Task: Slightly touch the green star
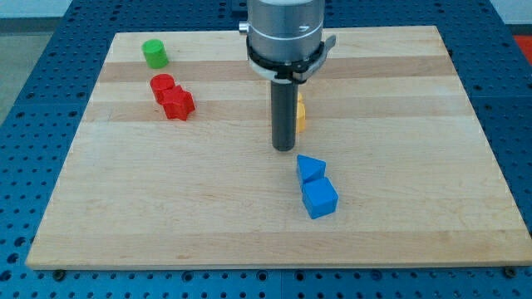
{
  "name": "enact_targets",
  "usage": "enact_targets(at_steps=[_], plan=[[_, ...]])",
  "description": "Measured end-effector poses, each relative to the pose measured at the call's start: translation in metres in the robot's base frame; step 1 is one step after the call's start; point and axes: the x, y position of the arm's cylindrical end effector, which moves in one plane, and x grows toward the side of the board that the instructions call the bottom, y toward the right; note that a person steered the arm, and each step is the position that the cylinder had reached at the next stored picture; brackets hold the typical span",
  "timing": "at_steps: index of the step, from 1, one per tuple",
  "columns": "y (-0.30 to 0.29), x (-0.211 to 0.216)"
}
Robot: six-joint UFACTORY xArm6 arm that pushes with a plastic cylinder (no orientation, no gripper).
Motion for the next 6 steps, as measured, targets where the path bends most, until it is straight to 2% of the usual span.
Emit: enact_targets(at_steps=[1,2,3,4,5,6], plan=[[-0.062,-0.017],[-0.073,-0.075],[-0.060,-0.122],[0.003,-0.164],[0.073,-0.185],[0.115,-0.186]])
